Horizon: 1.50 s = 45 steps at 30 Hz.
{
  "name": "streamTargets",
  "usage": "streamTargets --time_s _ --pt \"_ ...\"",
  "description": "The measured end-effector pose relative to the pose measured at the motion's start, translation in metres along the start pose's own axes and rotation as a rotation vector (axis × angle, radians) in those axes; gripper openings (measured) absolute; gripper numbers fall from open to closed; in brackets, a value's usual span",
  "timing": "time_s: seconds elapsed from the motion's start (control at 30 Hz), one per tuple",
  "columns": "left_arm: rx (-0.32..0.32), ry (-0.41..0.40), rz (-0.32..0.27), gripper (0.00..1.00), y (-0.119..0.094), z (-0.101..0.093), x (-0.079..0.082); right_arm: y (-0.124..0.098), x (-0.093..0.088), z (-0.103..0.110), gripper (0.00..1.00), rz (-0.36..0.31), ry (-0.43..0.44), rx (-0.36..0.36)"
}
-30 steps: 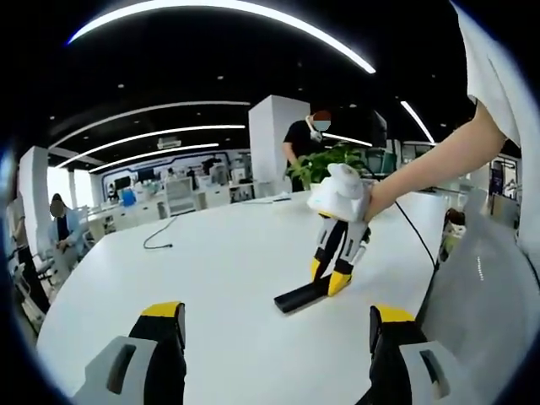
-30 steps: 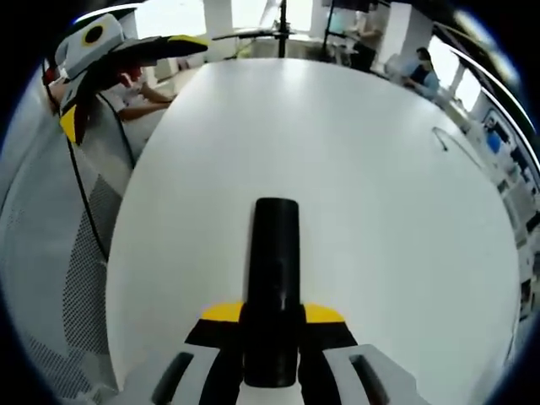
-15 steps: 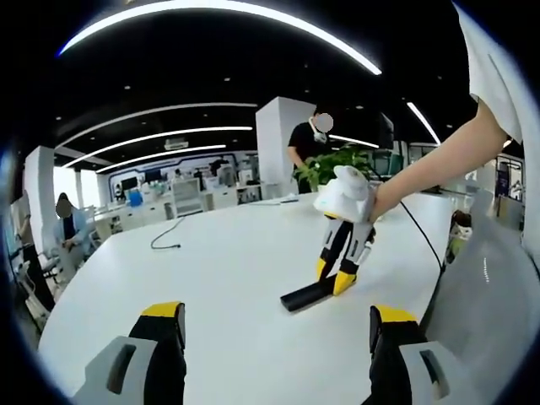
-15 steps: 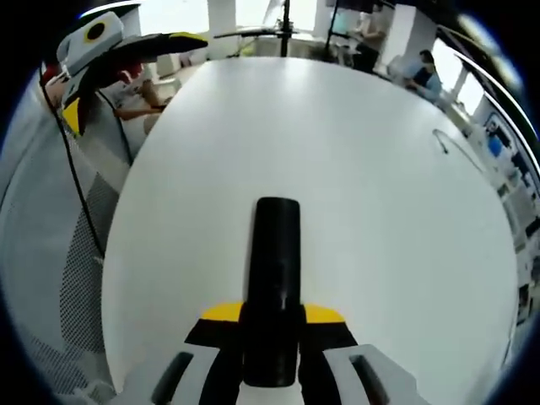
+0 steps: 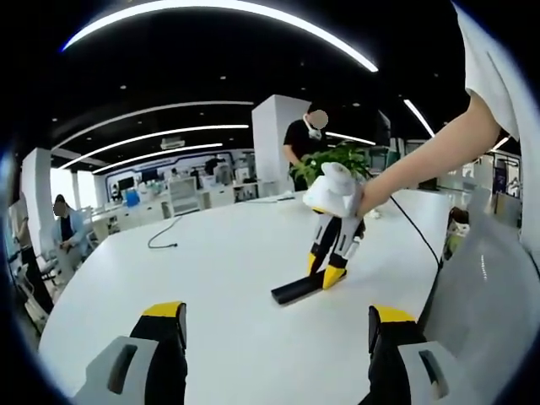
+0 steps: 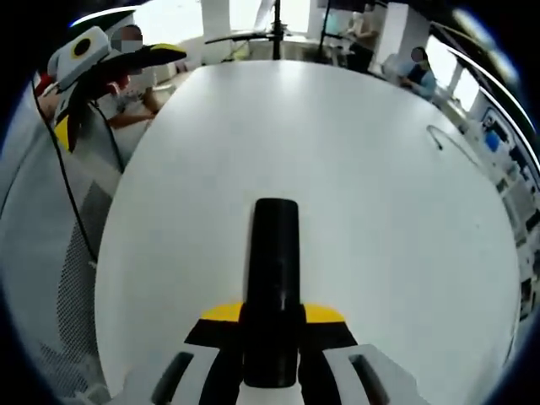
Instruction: Press the specified remote control buttons in sequence, fully releasing each button before pressing the next.
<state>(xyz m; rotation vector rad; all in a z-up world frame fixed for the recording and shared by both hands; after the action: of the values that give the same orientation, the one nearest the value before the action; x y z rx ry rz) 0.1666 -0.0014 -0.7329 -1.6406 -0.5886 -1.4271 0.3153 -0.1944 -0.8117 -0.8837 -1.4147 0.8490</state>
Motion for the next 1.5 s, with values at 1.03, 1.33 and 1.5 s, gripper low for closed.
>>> streamTargets --time_s 1.03,1.33,1.5 --pt "-0.013 0.058 -0.048 0.85 -0.003 -0.003 0.007 -0.001 0.000 -0.017 0.21 0.041 -0.038 0.020" --pt "-0.020 0.064 -0.023 0.85 -0.002 -0.003 0.004 -0.002 -0.002 -0.030 0.21 0.053 -0.024 0.020" --pt "-0.004 0.045 -0.008 0.86 -0.001 -0.001 0.002 -0.002 -0.002 -0.034 0.21 0.062 -0.026 0.022"
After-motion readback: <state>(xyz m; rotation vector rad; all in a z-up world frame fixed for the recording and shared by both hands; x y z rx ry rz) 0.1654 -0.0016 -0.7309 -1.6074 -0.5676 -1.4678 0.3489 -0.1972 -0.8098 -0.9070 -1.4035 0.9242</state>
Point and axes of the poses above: the point that each gripper's makers call its tool centre point, and the gripper's own axes: y roughly forward along the fingers, z roughly to its left, x roughly out of its top, the point moved 6 cm from there along -y, roughly backward along the fingers, and after that the axes turned 3 degrees about -y, right-handed, at the moved point
